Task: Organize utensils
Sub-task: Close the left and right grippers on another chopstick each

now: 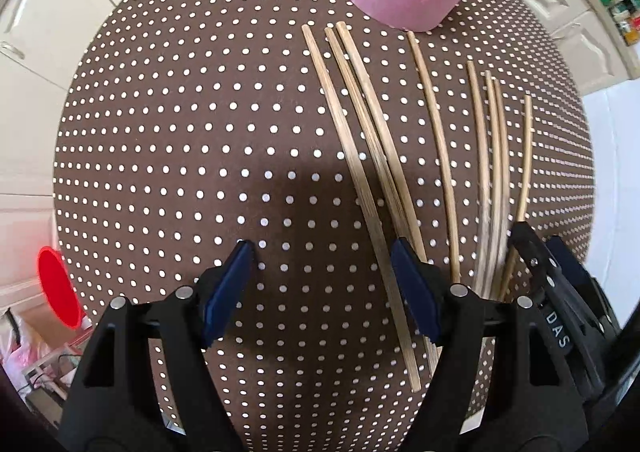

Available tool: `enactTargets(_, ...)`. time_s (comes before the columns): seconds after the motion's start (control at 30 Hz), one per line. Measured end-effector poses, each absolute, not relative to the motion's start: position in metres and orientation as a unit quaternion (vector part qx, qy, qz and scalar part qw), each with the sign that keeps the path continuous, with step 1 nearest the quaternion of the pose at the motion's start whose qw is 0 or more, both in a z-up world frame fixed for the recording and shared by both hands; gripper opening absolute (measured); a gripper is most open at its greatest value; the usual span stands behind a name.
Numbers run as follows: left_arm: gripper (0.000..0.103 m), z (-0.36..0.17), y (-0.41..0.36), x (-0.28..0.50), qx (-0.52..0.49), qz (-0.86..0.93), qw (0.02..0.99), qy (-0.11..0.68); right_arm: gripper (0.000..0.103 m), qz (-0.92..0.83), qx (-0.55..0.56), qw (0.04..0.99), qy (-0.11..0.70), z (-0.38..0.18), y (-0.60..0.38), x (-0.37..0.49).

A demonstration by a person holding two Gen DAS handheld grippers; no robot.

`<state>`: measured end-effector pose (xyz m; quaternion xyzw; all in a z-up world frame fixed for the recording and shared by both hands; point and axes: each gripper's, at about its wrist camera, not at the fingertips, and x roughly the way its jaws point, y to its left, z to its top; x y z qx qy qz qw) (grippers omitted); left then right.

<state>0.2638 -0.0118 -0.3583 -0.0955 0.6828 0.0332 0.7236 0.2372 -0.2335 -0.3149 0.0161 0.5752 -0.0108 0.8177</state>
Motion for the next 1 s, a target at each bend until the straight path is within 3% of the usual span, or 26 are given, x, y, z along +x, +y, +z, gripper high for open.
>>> enactTargets(0.27, 0.075, -0.362, -0.052, 0.292, -0.046, 0.087, 0.723, 0.684, 0.062, -0.029, 0.01, 0.819, 0.573, -0.313, -0.222, 0.26)
enactTargets(0.33, 0.072, -0.363, -0.051, 0.297, -0.068, 0.09, 0.719, 0.686, 0.058, -0.022, 0.007, 0.823, 0.567, -0.311, -0.215, 0.266)
enactTargets(0.37, 0.071, -0.362, -0.051, 0.298, -0.08, 0.09, 0.718, 0.686, 0.047, -0.018, 0.004, 0.825, 0.564, -0.31, -0.214, 0.266)
enactTargets(0.4, 0.066, -0.361, -0.046, 0.298, -0.086, 0.091, 0.72, 0.683, 0.03, -0.015, 0.002, 0.827, 0.561, -0.308, -0.213, 0.268)
enactTargets(0.47, 0.045, -0.357, -0.043, 0.301, -0.091, 0.094, 0.739, 0.661, 0.011, -0.009, 0.011, 0.828, 0.56, -0.306, -0.216, 0.27)
enactTargets(0.5, 0.023, -0.355, -0.043, 0.304, -0.088, 0.093, 0.743, 0.657, 0.007, -0.006, 0.019, 0.828, 0.561, -0.305, -0.218, 0.272)
enactTargets(0.53, 0.012, -0.353, -0.042, 0.307, -0.085, 0.091, 0.745, 0.655, 0.006, -0.002, 0.03, 0.827, 0.561, -0.305, -0.22, 0.274)
enactTargets(0.63, 0.007, -0.352, -0.039, 0.313, -0.102, 0.081, 0.742, 0.657, 0.005, 0.004, 0.056, 0.824, 0.564, -0.304, -0.228, 0.278)
enactTargets(1.0, 0.006, -0.325, 0.023, 0.288, -0.154, 0.084, 0.752, 0.635, 0.005, 0.03, 0.124, 0.845, 0.52, -0.27, -0.252, 0.271)
